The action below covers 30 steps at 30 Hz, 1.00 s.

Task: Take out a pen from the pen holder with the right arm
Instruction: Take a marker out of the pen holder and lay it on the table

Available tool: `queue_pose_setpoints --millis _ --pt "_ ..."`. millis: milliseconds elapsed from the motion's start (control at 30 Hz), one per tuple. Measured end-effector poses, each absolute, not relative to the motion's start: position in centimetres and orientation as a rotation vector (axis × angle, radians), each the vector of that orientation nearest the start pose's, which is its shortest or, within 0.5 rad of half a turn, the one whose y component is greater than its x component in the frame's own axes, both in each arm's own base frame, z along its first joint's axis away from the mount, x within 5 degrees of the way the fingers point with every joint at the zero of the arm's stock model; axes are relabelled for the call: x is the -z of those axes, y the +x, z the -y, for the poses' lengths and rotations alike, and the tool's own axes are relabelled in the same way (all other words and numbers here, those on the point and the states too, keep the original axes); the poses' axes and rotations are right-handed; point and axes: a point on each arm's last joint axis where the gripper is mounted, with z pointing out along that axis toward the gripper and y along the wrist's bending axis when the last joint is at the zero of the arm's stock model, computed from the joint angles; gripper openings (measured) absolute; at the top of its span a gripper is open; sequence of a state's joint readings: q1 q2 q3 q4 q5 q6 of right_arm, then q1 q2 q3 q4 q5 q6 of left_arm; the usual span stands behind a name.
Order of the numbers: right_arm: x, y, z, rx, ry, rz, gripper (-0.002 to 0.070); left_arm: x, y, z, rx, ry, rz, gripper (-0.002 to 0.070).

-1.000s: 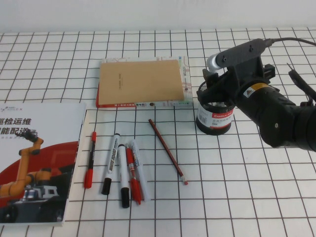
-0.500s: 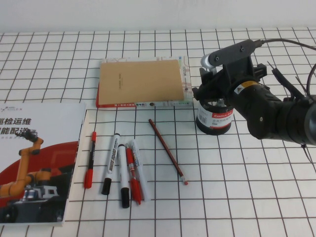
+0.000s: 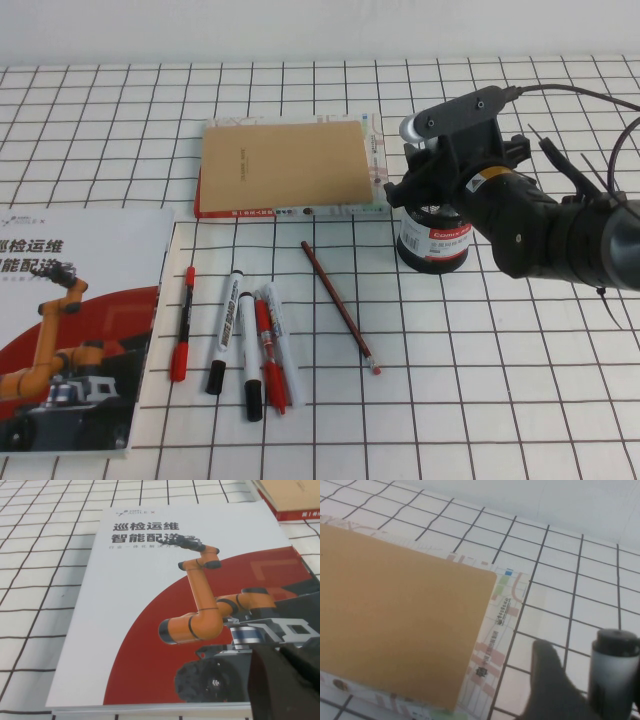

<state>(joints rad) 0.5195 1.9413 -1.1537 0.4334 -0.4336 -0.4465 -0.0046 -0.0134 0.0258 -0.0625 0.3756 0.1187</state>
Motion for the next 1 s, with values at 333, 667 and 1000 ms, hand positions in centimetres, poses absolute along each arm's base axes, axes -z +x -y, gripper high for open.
queue_pose_setpoints --millis 333,667,1000 --pt "-19.9 38.2 -19.8 -0.154 -0.404 -1.832 0.0172 -17.2 5.2 0.2 -0.017 0.077 -1.869 -0.0004" --pt "-19.9 38.3 -19.8 -0.155 -0.4 -1.834 0.0127 -17.2 5.2 0.2 -0.017 0.077 -1.869 -0.0004" --pt "-24.7 37.2 -19.2 -0.189 -0.363 -1.743 0.0127 -17.2 5.2 0.2 -0.017 0.077 -1.869 -0.0004"
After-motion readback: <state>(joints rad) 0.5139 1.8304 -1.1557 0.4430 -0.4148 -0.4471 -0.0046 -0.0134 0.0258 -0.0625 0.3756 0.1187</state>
